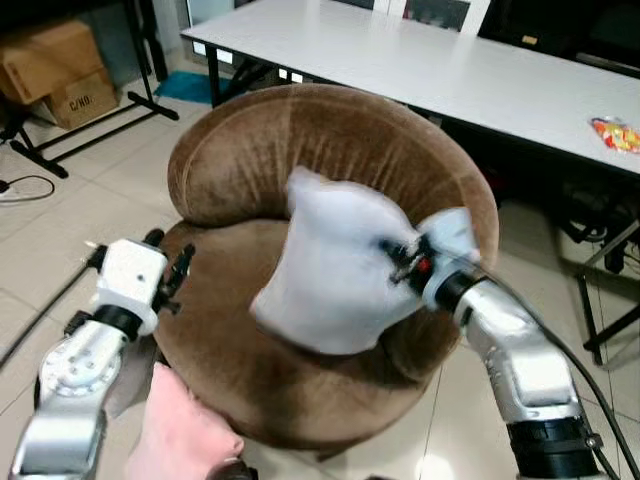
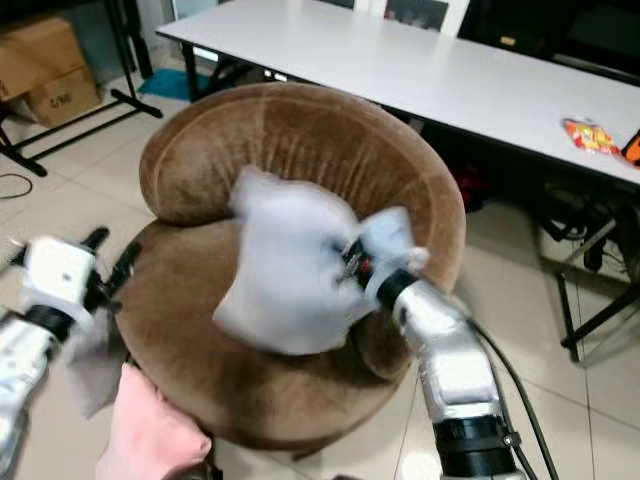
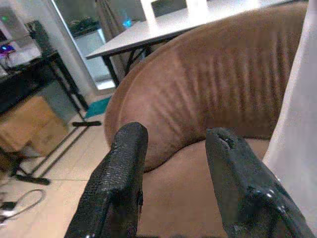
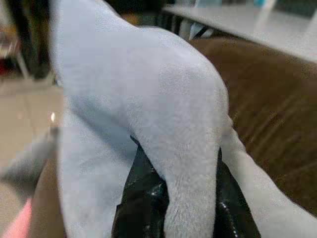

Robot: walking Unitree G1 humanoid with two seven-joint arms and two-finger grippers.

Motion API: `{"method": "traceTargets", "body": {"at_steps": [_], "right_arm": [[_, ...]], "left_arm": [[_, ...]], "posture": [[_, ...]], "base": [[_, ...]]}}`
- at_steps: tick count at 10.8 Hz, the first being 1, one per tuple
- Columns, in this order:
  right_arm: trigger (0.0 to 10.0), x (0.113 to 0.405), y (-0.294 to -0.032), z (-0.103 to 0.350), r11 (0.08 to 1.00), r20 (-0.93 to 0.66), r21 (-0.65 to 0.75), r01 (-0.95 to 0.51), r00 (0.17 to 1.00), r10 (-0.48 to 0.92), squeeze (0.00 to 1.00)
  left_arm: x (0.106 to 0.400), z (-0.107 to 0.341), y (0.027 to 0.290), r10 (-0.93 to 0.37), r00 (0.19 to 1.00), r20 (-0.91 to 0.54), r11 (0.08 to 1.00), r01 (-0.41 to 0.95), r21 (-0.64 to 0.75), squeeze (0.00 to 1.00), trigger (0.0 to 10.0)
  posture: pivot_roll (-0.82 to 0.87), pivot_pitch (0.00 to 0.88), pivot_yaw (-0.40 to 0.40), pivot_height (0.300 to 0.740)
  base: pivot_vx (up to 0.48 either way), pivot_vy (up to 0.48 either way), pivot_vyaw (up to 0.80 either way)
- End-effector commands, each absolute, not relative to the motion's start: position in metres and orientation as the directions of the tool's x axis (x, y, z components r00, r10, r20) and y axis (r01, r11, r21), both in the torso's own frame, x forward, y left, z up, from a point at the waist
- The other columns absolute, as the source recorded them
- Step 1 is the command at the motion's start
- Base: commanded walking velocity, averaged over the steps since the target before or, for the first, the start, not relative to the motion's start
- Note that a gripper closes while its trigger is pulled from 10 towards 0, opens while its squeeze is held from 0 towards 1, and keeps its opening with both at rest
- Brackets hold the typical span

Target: Move the pillow to the sofa from floor

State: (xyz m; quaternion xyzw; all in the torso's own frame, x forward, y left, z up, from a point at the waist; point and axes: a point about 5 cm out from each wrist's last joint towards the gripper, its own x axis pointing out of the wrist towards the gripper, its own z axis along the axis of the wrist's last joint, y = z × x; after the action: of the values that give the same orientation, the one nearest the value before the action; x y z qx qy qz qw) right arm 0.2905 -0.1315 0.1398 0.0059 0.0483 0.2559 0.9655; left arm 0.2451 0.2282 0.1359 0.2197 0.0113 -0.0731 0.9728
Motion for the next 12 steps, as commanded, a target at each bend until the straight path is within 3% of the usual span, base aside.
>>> {"method": "traceTargets", "body": {"at_steps": [1, 2, 3, 9, 12], "right_arm": [[0.0, 0.29, -0.134, 0.155, 0.878, -0.022, 0.074, -0.472, 0.88, 0.475, 0.0], [0.4, 0.286, -0.123, 0.161, 0.862, 0.013, 0.099, -0.497, 0.867, 0.498, 0.0], [10.0, 0.285, -0.117, 0.16, 0.861, -0.004, 0.112, -0.497, 0.866, 0.5, 0.0], [10.0, 0.288, -0.107, 0.165, 0.884, 0.035, 0.134, -0.447, 0.894, 0.447, 0.0], [10.0, 0.289, -0.103, 0.168, 0.864, 0.065, 0.089, -0.496, 0.868, 0.492, 0.0]], "left_arm": [[0.244, 0.137, 0.221, -0.132, 0.99, -0.052, 0.885, 0.141, 0.443, 0.0, 10.0], [0.241, 0.135, 0.218, -0.086, 0.995, -0.056, 0.895, 0.102, 0.435, 0.0, 10.0], [0.24, 0.134, 0.217, -0.069, 0.996, -0.058, 0.895, 0.087, 0.438, 0.0, 10.0], [0.25, 0.136, 0.206, -0.097, 0.994, -0.047, 0.867, 0.108, 0.487, 0.0, 10.0], [0.249, 0.139, 0.211, -0.043, 0.999, -0.02, 0.899, 0.047, 0.435, 0.0, 10.0]], "posture": [[0.04, 0.0, -0.082, 0.74], [0.04, 0.0, -0.083, 0.74], [0.05, 0.0, -0.088, 0.74], [0.04, 0.0, -0.071, 0.74], [0.06, 0.0, -0.085, 0.74]], "base": [[0.0, 0.0, 0.0], [0.0, 0.0, 0.0], [0.0, -0.36, 0.0], [0.0, -0.405, 0.0], [0.0, 0.0, 0.15]]}}
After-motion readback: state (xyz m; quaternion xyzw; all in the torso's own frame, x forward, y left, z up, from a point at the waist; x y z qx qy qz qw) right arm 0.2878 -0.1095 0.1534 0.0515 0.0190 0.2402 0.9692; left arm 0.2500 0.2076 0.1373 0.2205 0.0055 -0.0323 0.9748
